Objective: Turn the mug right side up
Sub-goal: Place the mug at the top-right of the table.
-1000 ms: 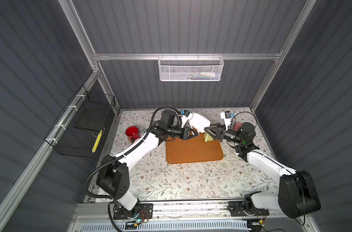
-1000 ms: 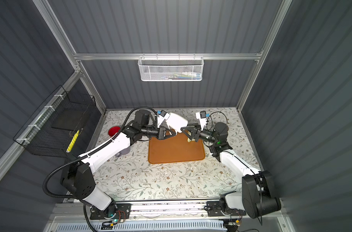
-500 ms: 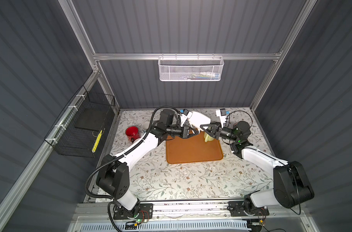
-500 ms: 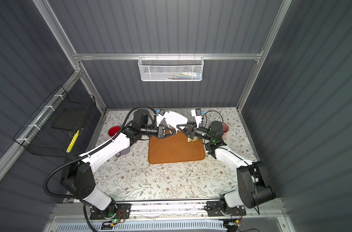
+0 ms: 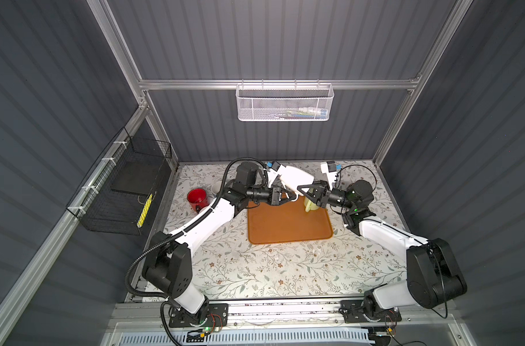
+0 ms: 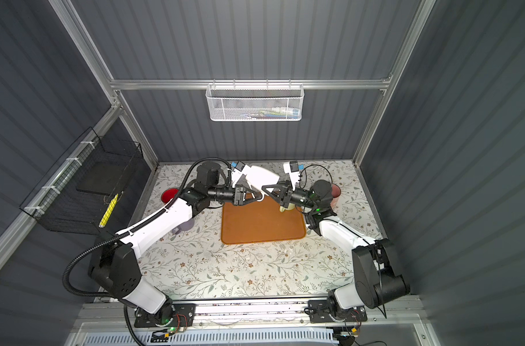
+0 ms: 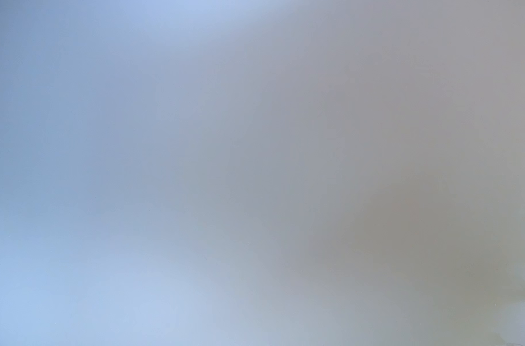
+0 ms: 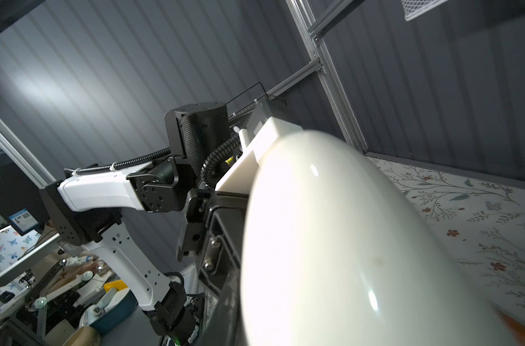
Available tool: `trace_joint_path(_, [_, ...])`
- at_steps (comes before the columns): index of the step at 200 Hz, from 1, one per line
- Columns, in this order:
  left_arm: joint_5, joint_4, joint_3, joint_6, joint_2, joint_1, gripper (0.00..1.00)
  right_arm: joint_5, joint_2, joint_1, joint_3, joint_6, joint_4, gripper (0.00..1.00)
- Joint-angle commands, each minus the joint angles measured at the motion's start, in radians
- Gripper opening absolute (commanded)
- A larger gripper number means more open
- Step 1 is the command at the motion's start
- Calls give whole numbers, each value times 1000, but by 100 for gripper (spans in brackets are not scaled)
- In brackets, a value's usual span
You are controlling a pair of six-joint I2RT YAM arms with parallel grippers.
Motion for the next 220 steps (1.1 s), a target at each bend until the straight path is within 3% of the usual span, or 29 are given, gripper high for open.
trace_joint_path(1, [-71,-14,-5,52,-37,-11,56,41,-23,6,30,-1,-6,0])
trace_joint_path(28, [-101,-11,-13,51,-45,-9,65,57,-37,7,28,-11,-30,0])
trace_joint_path(104, [-174,-101,-26,112,-71,8,69,115,-34,8,35,-79,-196,0])
trace_joint_path(141, [-321,-226,-12,182,-131,65,73,218,-92,10,96,-264,-563,0])
trace_joint_path(176, [-572,-283,-7,193,-188,115,75,372,-173,21,220,-428,-1006,0])
trace_joint_path(220, [-718,-273,-15,202,-178,121,75,583,-244,23,357,-491,-1435,0])
